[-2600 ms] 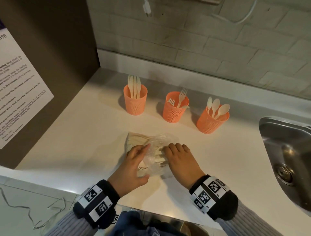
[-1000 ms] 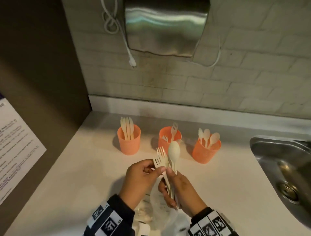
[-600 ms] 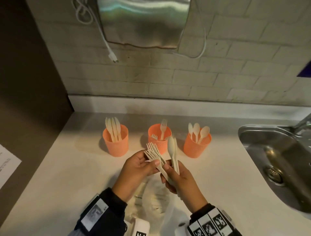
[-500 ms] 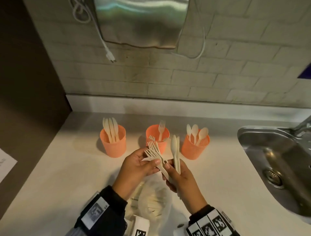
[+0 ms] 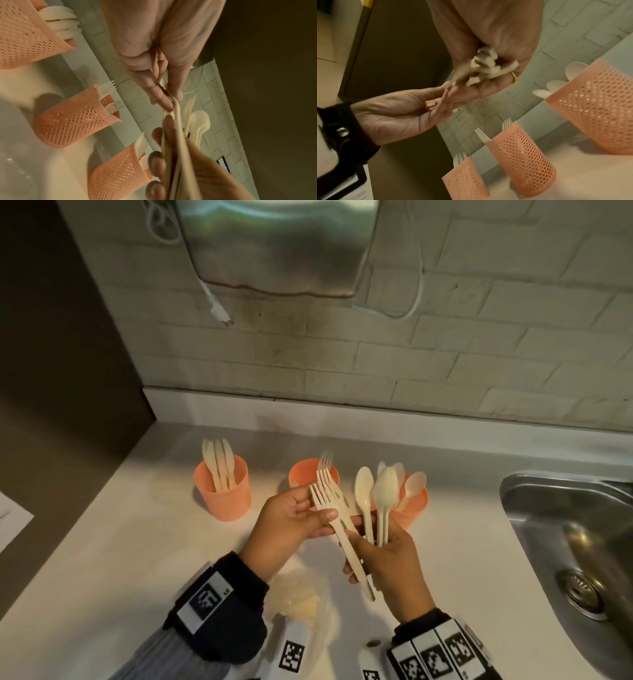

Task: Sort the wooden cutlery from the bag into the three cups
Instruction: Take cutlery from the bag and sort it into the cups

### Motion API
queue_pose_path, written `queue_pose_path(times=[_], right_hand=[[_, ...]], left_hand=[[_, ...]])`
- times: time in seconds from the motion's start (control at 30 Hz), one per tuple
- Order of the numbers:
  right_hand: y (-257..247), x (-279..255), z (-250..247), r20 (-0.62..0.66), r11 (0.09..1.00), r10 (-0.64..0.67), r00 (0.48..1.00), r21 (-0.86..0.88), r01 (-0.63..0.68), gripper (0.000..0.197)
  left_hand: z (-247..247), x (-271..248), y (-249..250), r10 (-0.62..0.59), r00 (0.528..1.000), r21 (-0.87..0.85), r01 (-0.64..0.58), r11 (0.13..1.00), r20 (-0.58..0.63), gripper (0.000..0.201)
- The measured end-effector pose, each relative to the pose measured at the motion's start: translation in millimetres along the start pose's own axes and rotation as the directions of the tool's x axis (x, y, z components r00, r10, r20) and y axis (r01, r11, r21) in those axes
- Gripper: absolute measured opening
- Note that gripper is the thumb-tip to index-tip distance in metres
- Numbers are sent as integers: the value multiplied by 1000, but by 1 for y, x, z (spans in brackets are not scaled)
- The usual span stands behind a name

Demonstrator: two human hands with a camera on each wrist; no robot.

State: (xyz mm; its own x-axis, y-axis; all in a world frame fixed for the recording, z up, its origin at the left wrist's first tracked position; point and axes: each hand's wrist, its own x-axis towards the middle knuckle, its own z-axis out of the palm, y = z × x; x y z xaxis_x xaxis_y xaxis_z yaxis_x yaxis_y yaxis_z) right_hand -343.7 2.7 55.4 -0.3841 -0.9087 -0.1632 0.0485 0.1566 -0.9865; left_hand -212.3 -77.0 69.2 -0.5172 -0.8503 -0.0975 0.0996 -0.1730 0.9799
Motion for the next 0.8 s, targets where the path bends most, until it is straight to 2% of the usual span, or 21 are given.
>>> queue_pose_path(times=[0.07,0.17,0.27,0.4,0.47,0.57,0.63,0.7,0.8], right_hand=[[0,4,-4,33,999,38,999,18,-38,6],[0,9,-8,49,997,22,999,68,-25,8],[4,14,-15,37,986,19,999,162,-25,18],[11,17,-27,-61,982,46,997,184,-34,20],[12,16,-30,-48,993,25,999,113,-19,20],[14,14,-28,-7,999,22,1000,29,-22,21],[14,15,-25,0,999,39,999,35,-39,23],[15,14,-21,12,996,56,998,70,-57,29],[16,13,-19,61,978,91,994,181,-101,41]], left_hand=[[2,8,2,-9,1000,18,9,1000,-10,27],[3,22,10,-57,998,60,59,996,-33,25],[-6,39,27,-67,995,72,73,995,-75,21],[-28,62,58,90,968,43,-82,996,-236,15],[-35,72,67,174,934,107,-148,983,-313,13],[-37,92,62,231,891,177,-173,969,-392,13],[-37,103,49,222,872,206,-143,968,-436,12],[-39,110,30,175,872,248,-64,967,-457,11],[-39,107,7,65,924,303,57,951,-377,24]])
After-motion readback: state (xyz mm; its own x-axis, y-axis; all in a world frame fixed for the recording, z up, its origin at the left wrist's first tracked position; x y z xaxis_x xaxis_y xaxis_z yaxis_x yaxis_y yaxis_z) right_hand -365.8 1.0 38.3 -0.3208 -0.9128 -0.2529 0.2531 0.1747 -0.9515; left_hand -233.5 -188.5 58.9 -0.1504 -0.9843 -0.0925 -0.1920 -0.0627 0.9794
